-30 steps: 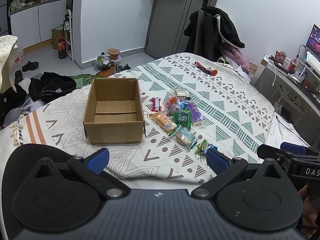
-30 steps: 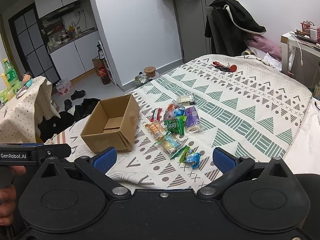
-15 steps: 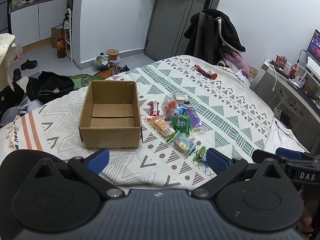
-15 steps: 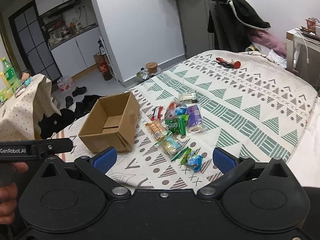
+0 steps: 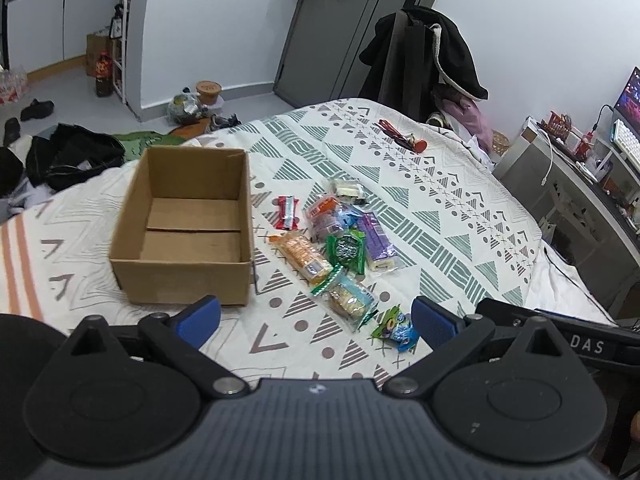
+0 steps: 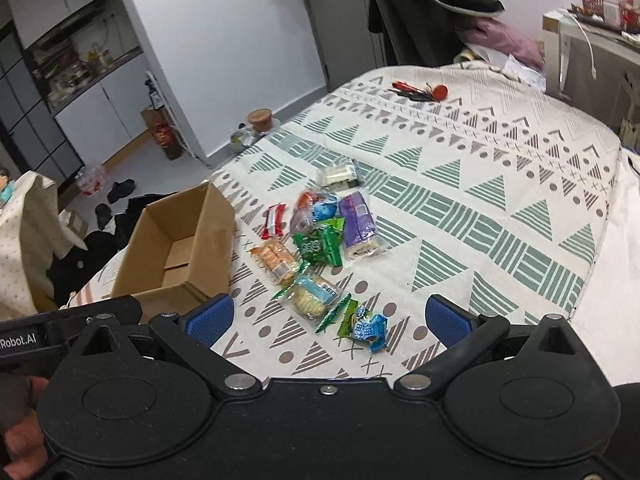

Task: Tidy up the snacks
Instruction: 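Grasp the blue candy packet with the right tool while the left tool grasps the clear cookie roll packet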

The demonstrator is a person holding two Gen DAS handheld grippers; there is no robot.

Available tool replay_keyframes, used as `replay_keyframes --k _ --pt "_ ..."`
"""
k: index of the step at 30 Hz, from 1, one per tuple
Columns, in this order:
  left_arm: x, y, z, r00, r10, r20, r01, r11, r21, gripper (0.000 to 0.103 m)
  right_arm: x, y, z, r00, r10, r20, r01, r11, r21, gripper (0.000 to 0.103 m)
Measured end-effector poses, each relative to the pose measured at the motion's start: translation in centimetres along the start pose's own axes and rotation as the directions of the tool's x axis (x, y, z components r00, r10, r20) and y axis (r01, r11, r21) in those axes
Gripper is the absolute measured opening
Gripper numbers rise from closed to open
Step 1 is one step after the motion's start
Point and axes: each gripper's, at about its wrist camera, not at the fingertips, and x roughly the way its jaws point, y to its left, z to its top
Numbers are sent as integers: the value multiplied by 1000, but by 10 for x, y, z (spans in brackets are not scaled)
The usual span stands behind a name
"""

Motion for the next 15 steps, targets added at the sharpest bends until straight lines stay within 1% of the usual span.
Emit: replay_keyframes --k 6,11,15 --pt "27 -2 6 1000 -14 -15 15 1000 4 100 22 -12 9 999 4 -45 0 997 78 103" --pt "48 1 10 999 -38 -39 37 999 -30 100 39 -22 15 997 2 -72 9 988 152 103" --pt "65 3 12 998 -42 -55 39 998 -42 99 51 -28 14 996 -6 -89 25 977 213 103"
